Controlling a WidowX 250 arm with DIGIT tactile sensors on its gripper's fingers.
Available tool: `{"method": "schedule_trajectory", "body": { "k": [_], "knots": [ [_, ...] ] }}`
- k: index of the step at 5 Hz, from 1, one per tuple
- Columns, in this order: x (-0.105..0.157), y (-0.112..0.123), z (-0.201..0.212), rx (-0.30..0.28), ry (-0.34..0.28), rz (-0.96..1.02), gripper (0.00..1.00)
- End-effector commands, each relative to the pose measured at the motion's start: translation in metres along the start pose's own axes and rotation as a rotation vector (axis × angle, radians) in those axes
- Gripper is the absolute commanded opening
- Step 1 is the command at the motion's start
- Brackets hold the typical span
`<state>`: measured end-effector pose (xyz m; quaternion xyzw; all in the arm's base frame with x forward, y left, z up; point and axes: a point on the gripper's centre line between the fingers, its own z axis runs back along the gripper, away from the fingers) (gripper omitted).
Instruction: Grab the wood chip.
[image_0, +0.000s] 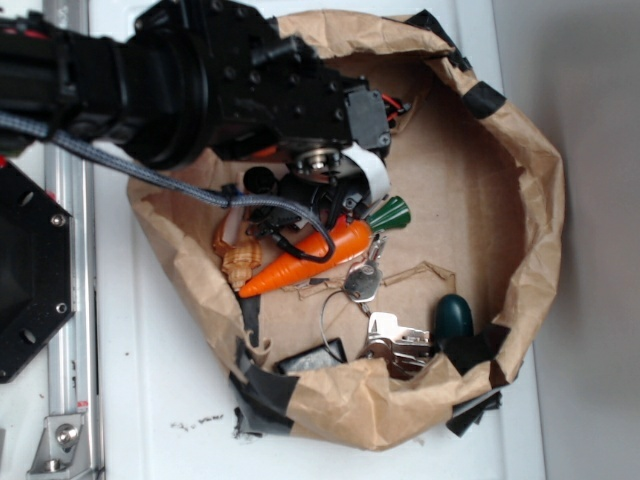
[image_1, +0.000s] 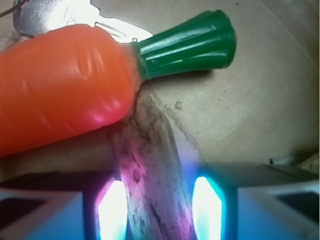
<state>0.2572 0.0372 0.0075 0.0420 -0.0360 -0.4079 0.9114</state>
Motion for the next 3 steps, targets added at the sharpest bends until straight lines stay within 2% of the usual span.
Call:
{"method": "schedule_trajectory", "body": {
  "k": [1, 2, 3],
  "knots": [
    [0.006, -0.005, 0.029, 0.045, 0.004, 0.070, 0.00],
    [0.012, -0.002, 0.079, 0.046, -0.046, 0.319, 0.00],
    [0.021, 0.002, 0.129, -0.006, -0.053, 0.449, 0.00]
  ]
}}
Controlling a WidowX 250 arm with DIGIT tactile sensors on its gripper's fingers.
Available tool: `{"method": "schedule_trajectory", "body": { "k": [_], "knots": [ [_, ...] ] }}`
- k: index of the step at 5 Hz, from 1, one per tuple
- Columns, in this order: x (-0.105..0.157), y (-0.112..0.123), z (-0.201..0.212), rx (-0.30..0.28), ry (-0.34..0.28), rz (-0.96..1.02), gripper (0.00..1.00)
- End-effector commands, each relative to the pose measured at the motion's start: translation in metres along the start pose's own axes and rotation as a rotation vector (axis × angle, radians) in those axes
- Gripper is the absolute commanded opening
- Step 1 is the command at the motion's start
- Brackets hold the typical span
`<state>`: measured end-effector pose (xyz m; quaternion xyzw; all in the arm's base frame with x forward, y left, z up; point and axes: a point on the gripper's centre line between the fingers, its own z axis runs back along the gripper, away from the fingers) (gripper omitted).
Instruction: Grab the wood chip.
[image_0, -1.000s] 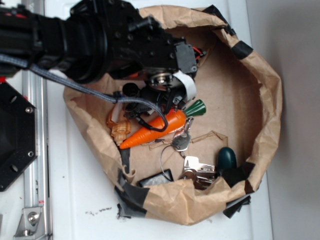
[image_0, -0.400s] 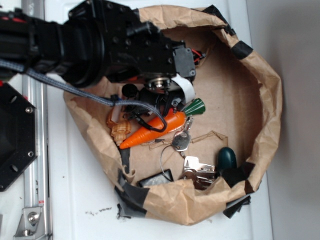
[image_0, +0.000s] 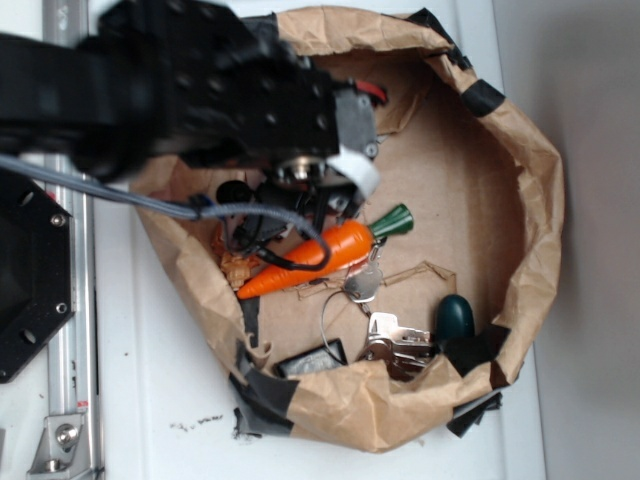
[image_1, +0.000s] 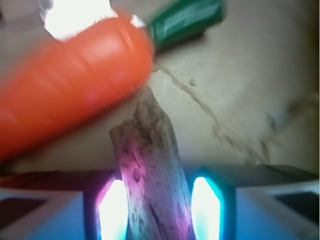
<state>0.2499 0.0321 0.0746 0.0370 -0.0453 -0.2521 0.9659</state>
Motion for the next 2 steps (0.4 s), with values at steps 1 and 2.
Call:
{"method": "schedule_trajectory", "body": {
  "k": [1, 2],
  "knots": [
    [0.0326, 0.0000, 0.0979, -0.036, -0.033, 0.153, 0.00],
    [0.0404, 0.0023, 0.0920, -0.011, -0.033, 0.187, 0.00]
  ]
}}
